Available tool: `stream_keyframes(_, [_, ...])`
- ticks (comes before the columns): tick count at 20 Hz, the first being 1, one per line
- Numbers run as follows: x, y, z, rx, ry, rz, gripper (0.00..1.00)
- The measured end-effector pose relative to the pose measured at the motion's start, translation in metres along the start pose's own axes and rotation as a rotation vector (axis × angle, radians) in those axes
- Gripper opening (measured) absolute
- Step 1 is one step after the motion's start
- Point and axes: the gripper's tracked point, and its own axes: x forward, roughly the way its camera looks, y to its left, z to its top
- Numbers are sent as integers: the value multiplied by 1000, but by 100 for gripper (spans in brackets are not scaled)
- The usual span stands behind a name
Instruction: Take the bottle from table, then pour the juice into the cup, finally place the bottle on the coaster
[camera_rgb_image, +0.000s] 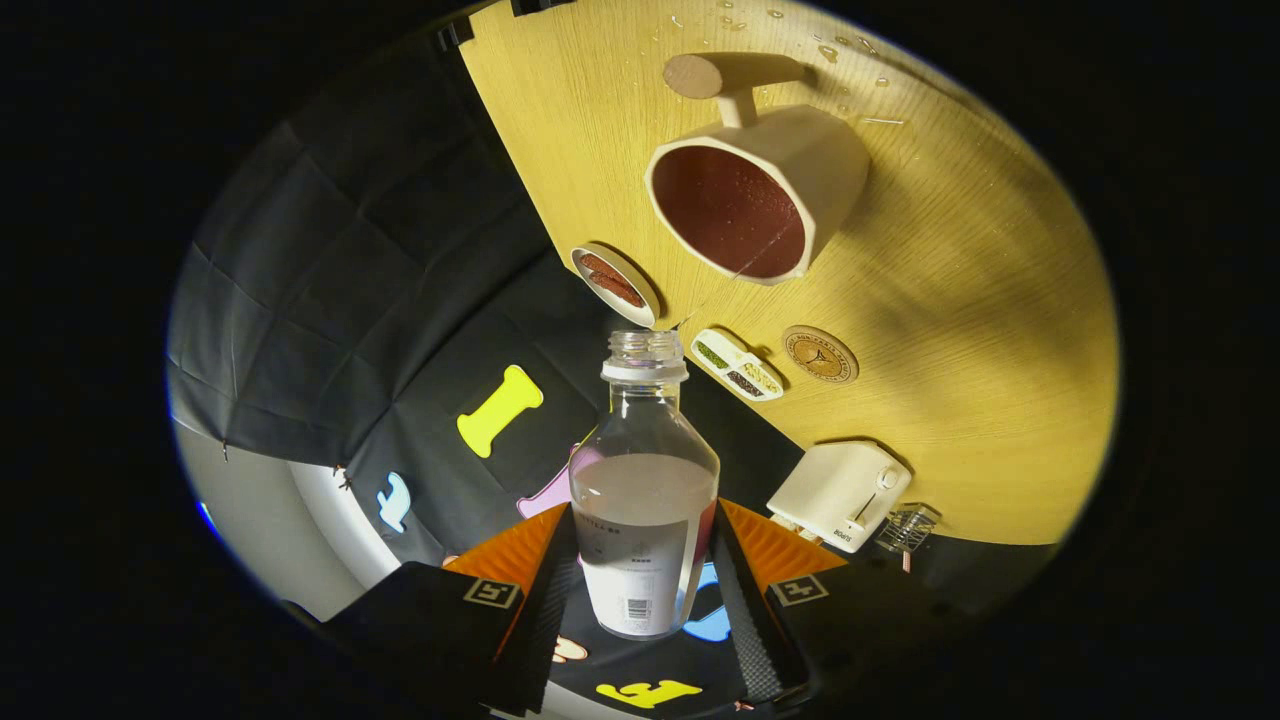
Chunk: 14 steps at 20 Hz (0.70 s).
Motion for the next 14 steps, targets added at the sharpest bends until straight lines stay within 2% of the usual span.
stream_keyframes(14, [-1, 8, -1, 3, -8, 9, 75])
